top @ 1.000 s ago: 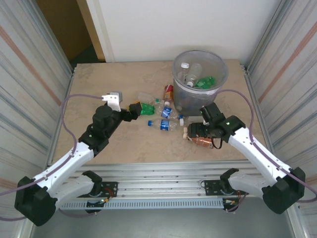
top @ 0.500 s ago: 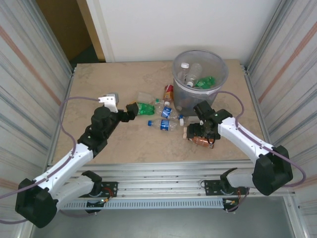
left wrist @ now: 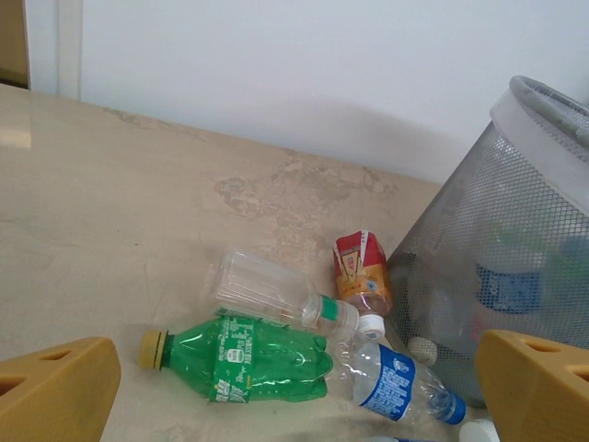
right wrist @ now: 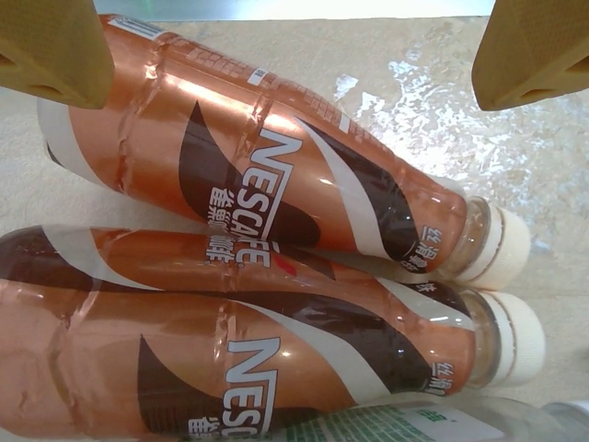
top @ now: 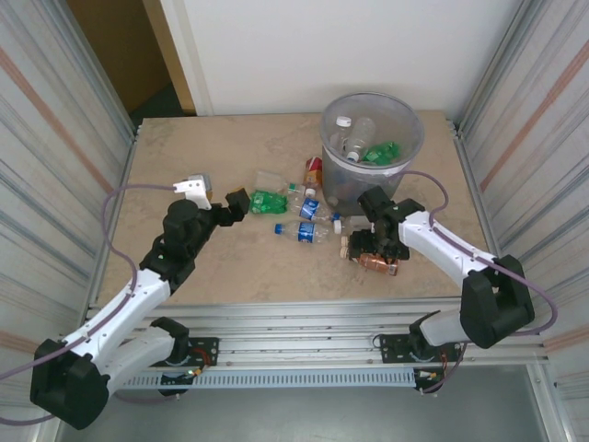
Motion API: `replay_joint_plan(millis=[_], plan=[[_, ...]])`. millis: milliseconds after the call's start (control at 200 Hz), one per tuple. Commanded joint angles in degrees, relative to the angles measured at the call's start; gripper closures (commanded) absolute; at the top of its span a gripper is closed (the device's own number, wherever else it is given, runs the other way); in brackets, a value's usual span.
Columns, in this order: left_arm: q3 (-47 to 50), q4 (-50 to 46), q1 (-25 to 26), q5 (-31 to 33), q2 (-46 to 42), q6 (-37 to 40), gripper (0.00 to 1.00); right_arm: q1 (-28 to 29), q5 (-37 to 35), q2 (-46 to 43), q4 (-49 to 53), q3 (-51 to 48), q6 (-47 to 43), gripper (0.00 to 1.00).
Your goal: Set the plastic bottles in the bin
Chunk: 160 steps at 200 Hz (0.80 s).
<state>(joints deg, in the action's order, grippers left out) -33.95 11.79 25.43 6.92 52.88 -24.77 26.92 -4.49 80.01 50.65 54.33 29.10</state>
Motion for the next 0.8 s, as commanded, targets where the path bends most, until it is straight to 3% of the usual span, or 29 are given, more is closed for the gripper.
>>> replay_joint_plan(millis=[0, 356, 796], plan=[[0.55, 0.69, -0.38, -0.53, -1.73, -0.79, 0.01, 0.23, -0.94, 1.22, 2.24, 0.15, -0.93, 0.02], [0.47, 0.51, -0.9, -0.57, -1.64, -1.01, 0.01, 2.77, -1.27, 3.07, 5.49, 1.32, -0.14, 0.0], [1.52, 0.16, -1.25, 0.07, -3.28, -2.04, 0.01, 7.63, 0.57, 11.34, 7.58, 5.17, -3.45, 0.15]])
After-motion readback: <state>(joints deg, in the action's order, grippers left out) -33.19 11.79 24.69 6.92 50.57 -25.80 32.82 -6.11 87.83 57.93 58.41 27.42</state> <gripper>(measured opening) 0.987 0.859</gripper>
